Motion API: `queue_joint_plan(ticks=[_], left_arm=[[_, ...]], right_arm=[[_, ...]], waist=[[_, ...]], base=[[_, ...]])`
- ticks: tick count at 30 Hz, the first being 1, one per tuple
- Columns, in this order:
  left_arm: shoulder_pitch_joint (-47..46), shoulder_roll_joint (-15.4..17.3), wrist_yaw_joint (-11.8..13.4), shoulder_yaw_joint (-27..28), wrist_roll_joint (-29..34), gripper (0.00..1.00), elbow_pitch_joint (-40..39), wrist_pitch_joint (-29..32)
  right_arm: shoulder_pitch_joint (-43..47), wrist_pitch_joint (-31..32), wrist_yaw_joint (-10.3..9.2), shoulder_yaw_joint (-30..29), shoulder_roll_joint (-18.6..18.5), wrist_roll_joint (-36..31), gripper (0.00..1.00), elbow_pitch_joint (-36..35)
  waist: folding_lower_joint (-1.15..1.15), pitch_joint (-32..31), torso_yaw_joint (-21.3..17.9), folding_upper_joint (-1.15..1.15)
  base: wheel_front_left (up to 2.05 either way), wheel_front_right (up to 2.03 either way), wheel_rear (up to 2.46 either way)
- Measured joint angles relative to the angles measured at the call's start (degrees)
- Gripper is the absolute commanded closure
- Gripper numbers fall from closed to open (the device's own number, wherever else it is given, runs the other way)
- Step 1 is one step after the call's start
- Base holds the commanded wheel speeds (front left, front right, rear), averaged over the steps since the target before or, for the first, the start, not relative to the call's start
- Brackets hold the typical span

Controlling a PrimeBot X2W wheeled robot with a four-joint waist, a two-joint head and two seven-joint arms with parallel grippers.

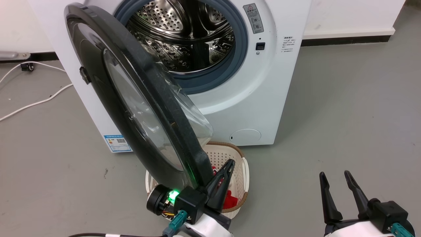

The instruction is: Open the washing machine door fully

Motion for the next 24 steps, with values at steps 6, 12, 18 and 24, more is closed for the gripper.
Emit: queue_joint_plan(ticks=[6,12,18,24], left_arm=[[1.15,-0.2,1.26,1.05,0.62,1.0,0.6,-0.02],[2.24,-0.65,1.56,2.04,0.97,1.0,1.59,-0.22],[3.82,-0.79,2.41,2.93,2.08,1.0,1.31,-0.23],[7.71,0.29,4.55,4.32,2.79,1.0,0.03,-0.16]], right_arm=[[0.0,0.0,0.0,0.02,0.0,0.56,0.0,-0.09],[0.01,0.0,0.0,0.16,0.0,0.94,0.0,-0.11],[0.01,0.0,0.0,0.65,0.0,1.15,0.0,-0.07],[0.13,0.0,0.0,0.37,0.0,1.51,0.0,-0.18]], waist=[[0.0,-0.12,0.97,0.0],[0.0,-0.28,1.9,0.0],[0.0,-0.47,2.16,0.0],[0.0,-0.41,2.98,0.0]], base=[[0.0,0.0,0.0],[0.0,0.0,0.0],[0.0,0.0,0.0],[0.0,0.0,0.0]])
